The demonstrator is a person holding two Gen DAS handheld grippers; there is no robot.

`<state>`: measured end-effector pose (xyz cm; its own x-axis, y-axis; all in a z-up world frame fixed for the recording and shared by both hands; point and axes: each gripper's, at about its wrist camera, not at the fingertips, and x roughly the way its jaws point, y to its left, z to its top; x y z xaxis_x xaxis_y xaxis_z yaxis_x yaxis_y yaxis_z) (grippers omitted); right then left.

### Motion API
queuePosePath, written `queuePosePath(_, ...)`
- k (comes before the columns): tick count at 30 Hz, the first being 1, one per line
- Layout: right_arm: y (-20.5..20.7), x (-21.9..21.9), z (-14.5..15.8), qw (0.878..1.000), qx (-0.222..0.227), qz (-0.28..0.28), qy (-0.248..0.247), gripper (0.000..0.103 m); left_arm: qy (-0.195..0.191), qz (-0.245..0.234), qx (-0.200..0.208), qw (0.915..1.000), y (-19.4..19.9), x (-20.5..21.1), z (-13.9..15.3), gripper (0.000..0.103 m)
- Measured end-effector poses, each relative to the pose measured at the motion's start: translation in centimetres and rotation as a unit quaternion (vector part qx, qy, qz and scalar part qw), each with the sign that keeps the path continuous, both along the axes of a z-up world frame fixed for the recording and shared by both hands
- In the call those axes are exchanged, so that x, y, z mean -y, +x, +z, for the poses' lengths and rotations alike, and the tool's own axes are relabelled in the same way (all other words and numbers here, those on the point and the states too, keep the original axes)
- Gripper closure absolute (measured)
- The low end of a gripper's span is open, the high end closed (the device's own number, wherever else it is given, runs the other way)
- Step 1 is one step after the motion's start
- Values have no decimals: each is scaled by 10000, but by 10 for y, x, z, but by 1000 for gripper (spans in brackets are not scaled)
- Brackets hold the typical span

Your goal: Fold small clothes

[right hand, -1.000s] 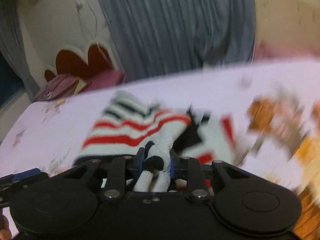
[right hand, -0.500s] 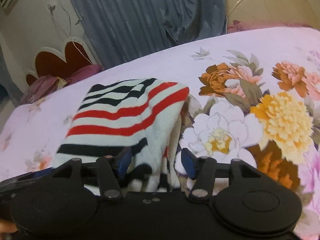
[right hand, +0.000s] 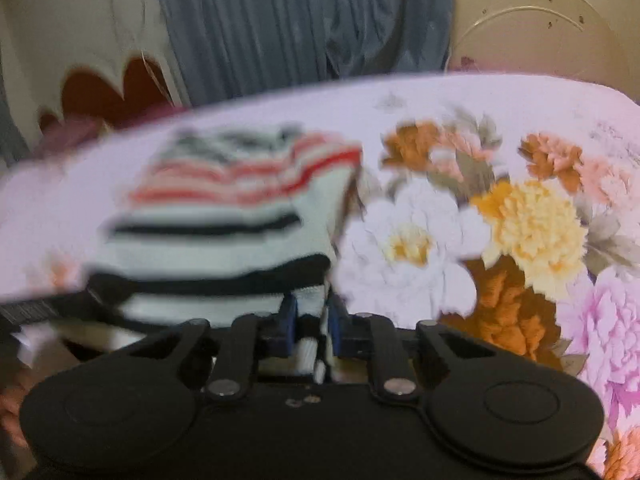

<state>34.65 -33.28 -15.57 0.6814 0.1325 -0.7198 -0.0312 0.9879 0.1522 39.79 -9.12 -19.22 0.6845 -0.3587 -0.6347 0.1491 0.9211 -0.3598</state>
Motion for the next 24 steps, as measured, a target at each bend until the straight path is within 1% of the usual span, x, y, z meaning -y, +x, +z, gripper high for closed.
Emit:
queuePosePath(2, 1, 1, 7, 10000, -80, 7, 14, 81, 35, -27, -1, 10000, -1, -1, 3, 27)
queuePosePath(4, -3, 5, 20, 9999, -9, -19, 114, 74, 60, -16, 66, 10000, -4, -5, 11, 27)
queuePosePath(5, -5, 8, 27, 9997, 75, -68, 215, 69, 80, 41, 150, 9998, -5, -8, 16, 27)
queuePosePath(8, -7, 10, 51, 9984, 495, -178, 229, 62, 9, 181, 305, 9994, -6, -15, 32, 27)
queuePosePath(10, 0, 5, 63, 9972, 711, -140, 160, 62, 0, 214, 401, 9990, 0, -15, 41, 27)
queuePosePath(12, 14, -8, 69, 9970, 772, 9, 9, 63, -3, 209, 374, 9991, 12, -10, 46, 27)
queuePosePath(15, 41, -27, 60, 9979, 618, 101, -151, 64, 49, 255, 404, 9988, 31, 0, 47, 27)
queuePosePath(17, 58, -36, 51, 9984, 519, 95, -196, 66, 96, 242, 342, 9991, 44, 7, 45, 27)
queuePosePath(20, 75, -37, 42, 9984, 482, -75, -278, 66, 428, 257, 255, 9984, 58, 14, 31, 27)
queuePosePath(21, 80, -37, 37, 9984, 434, -83, -358, 66, 404, 257, 139, 9988, 62, 12, 23, 27)
queuePosePath(22, 87, -36, 26, 9986, 270, -49, -453, 68, 301, 298, 81, 9991, 61, 10, 17, 20)
queuePosePath(23, 89, -36, 13, 9986, 76, 10, -514, 68, 162, 384, 9, 9991, 62, 6, 12, 19)
queuePosePath(24, 91, -33, 4, 9982, 80, 72, -590, 67, 62, 433, -53, 9990, 62, 5, 10, 18)
